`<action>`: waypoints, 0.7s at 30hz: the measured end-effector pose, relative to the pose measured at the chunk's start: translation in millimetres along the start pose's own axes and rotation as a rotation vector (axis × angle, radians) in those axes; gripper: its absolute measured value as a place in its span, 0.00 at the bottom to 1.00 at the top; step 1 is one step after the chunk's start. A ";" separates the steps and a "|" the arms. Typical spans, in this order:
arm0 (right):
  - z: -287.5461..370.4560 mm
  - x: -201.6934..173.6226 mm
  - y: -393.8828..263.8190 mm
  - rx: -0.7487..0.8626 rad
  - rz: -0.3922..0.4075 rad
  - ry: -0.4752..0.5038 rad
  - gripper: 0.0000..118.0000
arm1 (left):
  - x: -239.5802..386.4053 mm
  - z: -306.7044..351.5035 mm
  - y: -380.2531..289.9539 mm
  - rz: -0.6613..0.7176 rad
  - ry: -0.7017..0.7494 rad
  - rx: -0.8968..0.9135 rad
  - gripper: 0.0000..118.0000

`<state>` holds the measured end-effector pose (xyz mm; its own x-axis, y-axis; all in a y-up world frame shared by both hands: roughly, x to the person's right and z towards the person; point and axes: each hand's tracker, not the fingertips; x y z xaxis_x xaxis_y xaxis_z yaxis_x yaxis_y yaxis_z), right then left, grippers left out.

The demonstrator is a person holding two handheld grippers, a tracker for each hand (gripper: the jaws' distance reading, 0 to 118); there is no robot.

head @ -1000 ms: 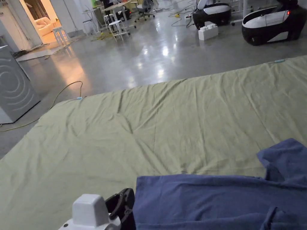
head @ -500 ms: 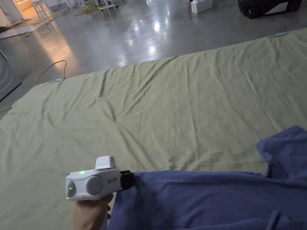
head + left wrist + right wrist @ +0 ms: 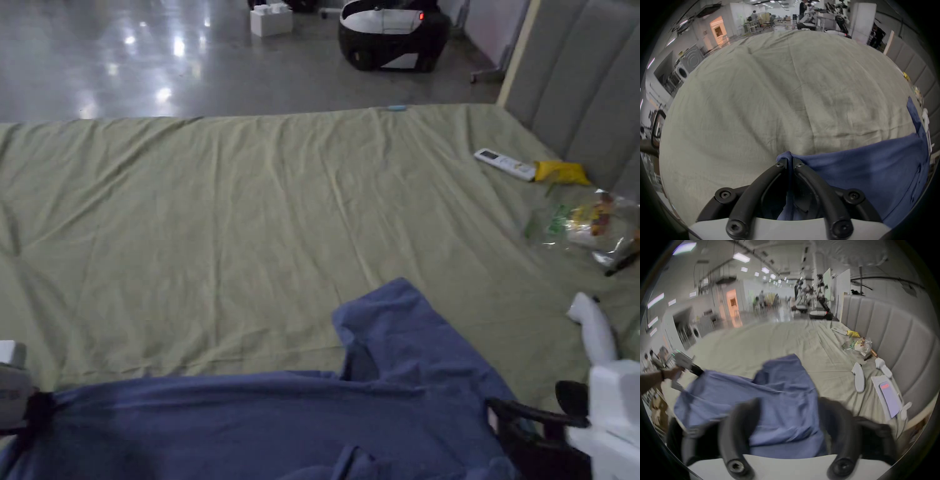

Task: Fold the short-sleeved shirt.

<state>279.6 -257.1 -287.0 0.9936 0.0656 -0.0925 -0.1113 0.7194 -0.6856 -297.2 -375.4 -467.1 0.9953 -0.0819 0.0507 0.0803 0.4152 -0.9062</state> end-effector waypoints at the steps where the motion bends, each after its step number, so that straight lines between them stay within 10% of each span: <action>1: -15.7 5.1 7.1 -0.025 -0.005 -0.008 0.78 | 0.8 -0.4 0.4 -0.002 -0.001 -0.005 0.06; 9: -165.5 34.0 34.8 -0.249 -0.027 -0.051 0.69 | 13.5 8.8 -2.4 -0.039 0.014 -0.015 0.06; 11: -185.7 31.8 28.5 -0.322 -0.091 -0.037 0.35 | 16.1 11.0 -4.5 -0.044 0.018 -0.010 0.06; 14: -180.4 22.1 25.4 -0.313 -0.073 -0.031 0.27 | 21.4 13.5 -5.7 -0.085 0.042 0.000 0.06; 16: -176.0 19.1 28.6 -0.319 -0.063 0.049 0.02 | 25.4 15.4 -6.9 -0.138 0.063 0.012 0.06; 21: -127.4 18.4 40.5 -0.195 -0.058 0.036 0.02 | 0.9 76.2 -20.2 0.074 -0.076 0.193 0.06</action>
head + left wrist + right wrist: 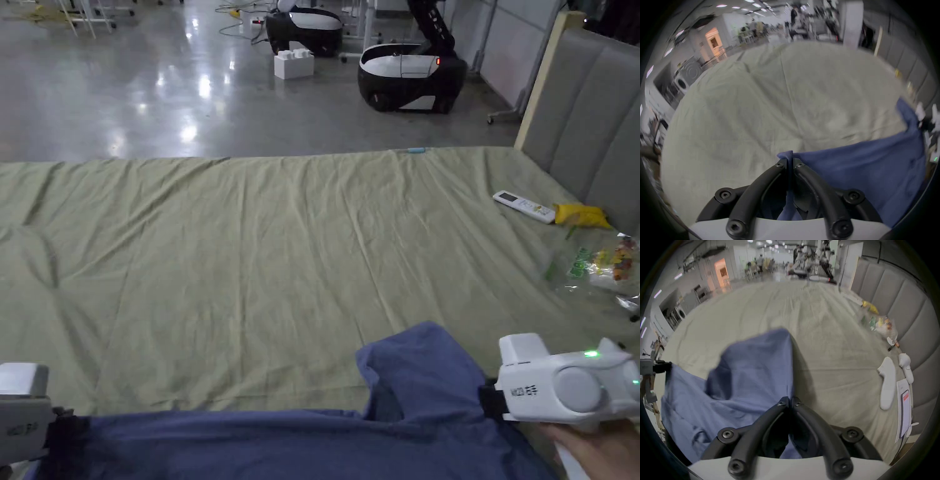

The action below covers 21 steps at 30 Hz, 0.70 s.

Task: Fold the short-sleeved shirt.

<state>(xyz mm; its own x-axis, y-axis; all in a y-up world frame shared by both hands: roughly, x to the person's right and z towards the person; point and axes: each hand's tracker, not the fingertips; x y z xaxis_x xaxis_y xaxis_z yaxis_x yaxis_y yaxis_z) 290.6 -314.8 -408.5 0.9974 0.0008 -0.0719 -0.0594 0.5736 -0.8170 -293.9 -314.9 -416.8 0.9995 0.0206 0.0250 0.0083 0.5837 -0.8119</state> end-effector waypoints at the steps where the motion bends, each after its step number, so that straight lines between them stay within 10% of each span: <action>1: 21.1 1.1 -3.7 0.026 -0.013 0.028 0.02 | -5.9 26.9 -6.2 0.032 -0.036 0.047 0.06; 10: 165.7 11.0 -135.7 0.174 -0.125 0.049 0.02 | -52.4 181.2 -144.5 0.105 -0.140 0.174 0.06; 18: 151.1 -6.5 -225.8 0.046 -0.123 0.024 0.04 | -48.5 147.2 -248.4 0.227 -0.153 0.057 0.08; 21: 141.4 -12.9 -236.6 0.023 -0.054 -0.052 0.59 | -62.6 134.5 -264.6 0.279 -0.064 0.060 0.50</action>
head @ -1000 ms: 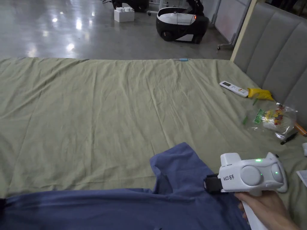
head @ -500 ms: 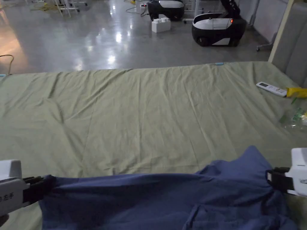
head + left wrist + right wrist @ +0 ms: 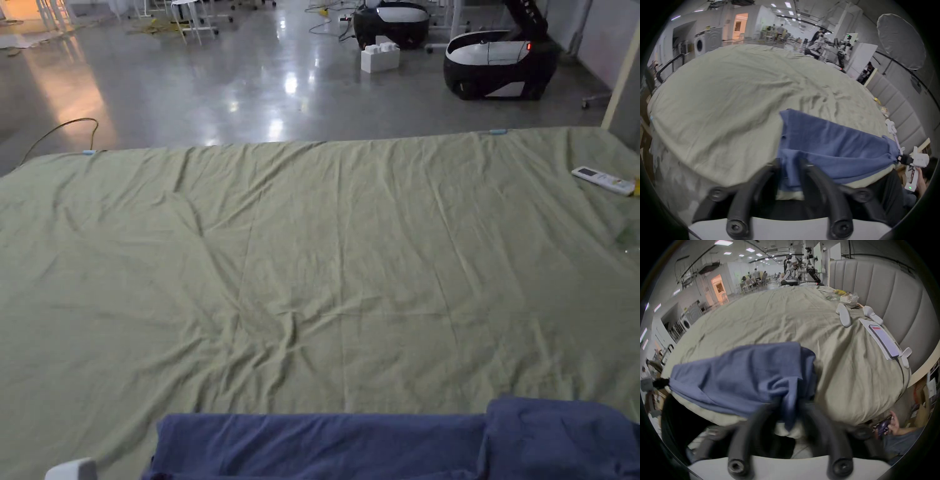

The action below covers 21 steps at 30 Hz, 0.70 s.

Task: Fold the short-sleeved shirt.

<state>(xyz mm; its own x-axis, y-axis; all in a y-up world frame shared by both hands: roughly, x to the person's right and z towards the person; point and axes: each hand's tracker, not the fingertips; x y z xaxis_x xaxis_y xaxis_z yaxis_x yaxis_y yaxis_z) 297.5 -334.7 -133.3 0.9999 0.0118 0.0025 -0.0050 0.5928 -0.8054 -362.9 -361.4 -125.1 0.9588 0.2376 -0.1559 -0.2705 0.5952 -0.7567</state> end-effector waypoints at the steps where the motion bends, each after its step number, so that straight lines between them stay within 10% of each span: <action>1: -2.8 5.7 -2.9 0.000 0.011 -0.035 0.59 | -3.9 3.1 -0.6 0.003 0.033 0.012 0.50; 4: 14.3 16.7 -4.4 0.063 -0.040 -0.073 0.64 | -11.2 30.5 2.9 0.009 0.047 0.084 0.72; 12: 153.7 -16.0 -22.1 0.637 -0.243 -0.025 0.64 | 70.4 212.5 -3.6 -0.175 0.147 0.776 0.72; 18: 213.7 -84.4 -6.2 0.901 0.056 -0.015 0.64 | 122.0 252.9 -1.2 -0.245 0.147 0.833 0.70; 21: 222.9 -99.8 6.2 0.934 0.087 0.044 0.62 | 133.9 256.5 2.5 -0.282 0.120 0.869 0.47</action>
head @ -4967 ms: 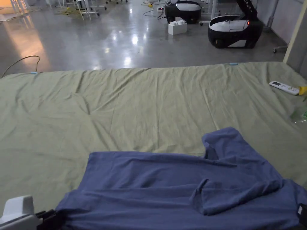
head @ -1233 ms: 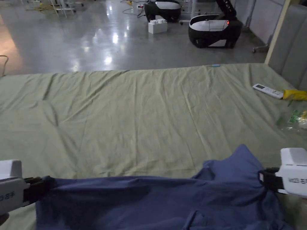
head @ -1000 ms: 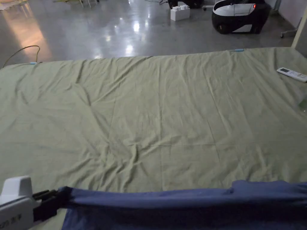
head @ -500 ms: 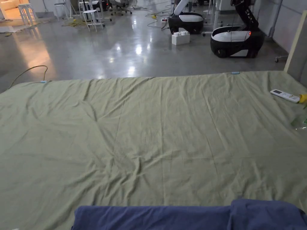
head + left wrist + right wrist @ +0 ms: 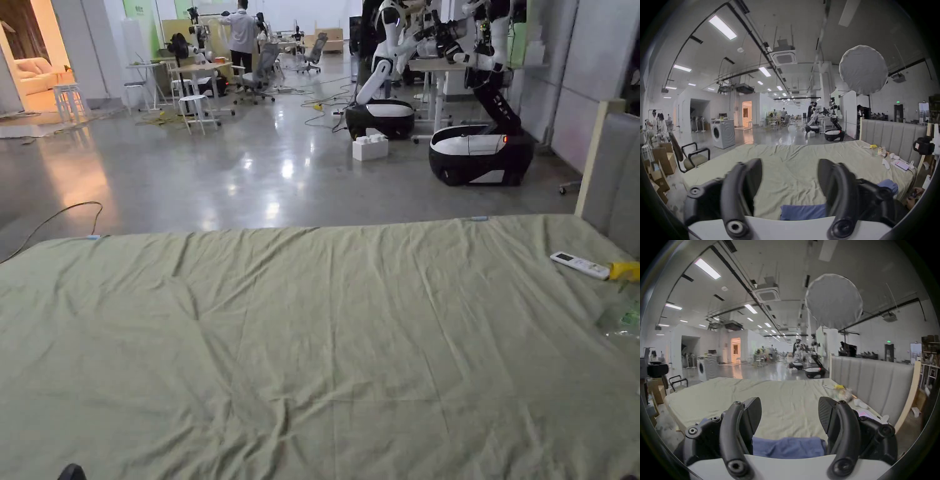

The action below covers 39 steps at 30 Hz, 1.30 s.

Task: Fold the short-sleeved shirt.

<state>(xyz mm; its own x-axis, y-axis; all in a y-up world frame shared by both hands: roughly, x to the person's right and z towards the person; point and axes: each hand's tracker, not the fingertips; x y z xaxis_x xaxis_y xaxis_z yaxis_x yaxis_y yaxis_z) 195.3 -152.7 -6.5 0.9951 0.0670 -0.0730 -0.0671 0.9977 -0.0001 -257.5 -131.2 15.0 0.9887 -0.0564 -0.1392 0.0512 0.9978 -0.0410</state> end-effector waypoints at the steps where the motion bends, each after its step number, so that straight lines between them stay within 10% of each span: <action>1: -1.7 -2.5 3.9 0.000 -0.018 0.039 0.51 | 4.5 0.9 5.5 0.004 0.004 0.002 0.28; 4: -2.7 -11.4 9.4 0.018 -0.023 0.068 0.15 | 14.9 4.8 7.7 -0.024 -0.002 0.017 0.07; 7: -3.2 -16.6 6.8 0.022 0.013 0.047 0.02 | 24.4 5.4 7.7 -0.078 -0.081 -0.029 0.00; 27: -8.1 -12.3 -0.7 -0.057 -0.112 0.030 0.00 | 22.5 -9.6 12.1 -0.037 -0.217 -0.041 0.00; 33: -7.8 -12.7 -11.5 -0.121 -0.090 0.046 0.00 | -28.8 -32.2 -0.1 0.196 -0.202 -0.165 0.00; 35: -9.1 -12.8 -17.9 -0.152 -0.110 0.053 0.00 | -50.8 -47.2 -20.1 0.301 -0.244 -0.225 0.16; 39: -15.1 -17.8 -27.9 -0.214 -0.138 0.059 0.00 | -83.2 -90.1 -78.3 0.427 -0.280 -0.413 0.82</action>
<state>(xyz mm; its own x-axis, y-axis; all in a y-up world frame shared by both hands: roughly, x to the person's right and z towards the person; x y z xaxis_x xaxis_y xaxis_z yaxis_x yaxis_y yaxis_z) 178.3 -181.8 -20.3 0.9904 -0.0768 -0.1154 0.0493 0.9732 -0.2245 -356.5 -207.7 -59.3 0.9121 0.4085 0.0336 -0.3573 0.8325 -0.4234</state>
